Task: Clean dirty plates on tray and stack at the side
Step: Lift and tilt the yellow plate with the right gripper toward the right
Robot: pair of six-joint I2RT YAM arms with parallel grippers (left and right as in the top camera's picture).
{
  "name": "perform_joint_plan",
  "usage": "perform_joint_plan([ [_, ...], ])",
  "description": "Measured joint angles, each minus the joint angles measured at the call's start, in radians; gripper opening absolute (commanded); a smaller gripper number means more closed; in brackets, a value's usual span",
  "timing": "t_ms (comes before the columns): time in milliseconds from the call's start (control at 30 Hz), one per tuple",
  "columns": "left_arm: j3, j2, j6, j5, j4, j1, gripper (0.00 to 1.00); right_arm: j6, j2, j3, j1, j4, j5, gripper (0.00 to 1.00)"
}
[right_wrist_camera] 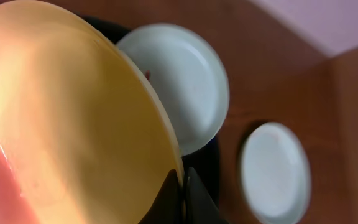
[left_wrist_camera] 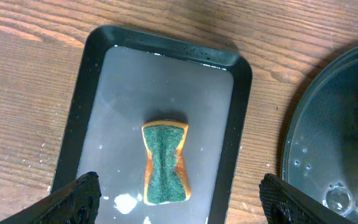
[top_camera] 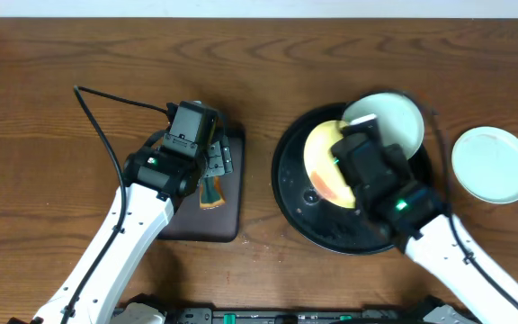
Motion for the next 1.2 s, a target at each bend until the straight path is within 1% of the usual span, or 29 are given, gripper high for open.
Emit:
perform_joint_plan([
  [233, 0.000, 0.000, 0.000, 0.000, 0.000, 0.000, 0.83, -0.045, 0.000, 0.000, 0.220, 0.006, 0.307, 0.01],
  [367, 0.000, 0.000, 0.000, 0.000, 0.000, 0.000, 0.83, -0.063, 0.000, 0.000, 0.270, 0.017, 0.460, 0.01],
  [467, 0.000, 0.000, 0.000, 0.000, 0.000, 0.000, 0.83, -0.105, 0.000, 0.000, 0.286, 0.050, 0.528, 0.01],
  [867, 0.000, 0.000, 0.000, 0.000, 0.000, 0.000, 0.83, -0.260, 0.000, 0.000, 0.328, 0.192, 0.592, 0.01],
  [1200, 0.000, 0.000, 0.000, 0.000, 0.000, 0.000, 0.83, -0.312, 0.000, 0.000, 0.341, 0.201, 0.599, 0.01],
])
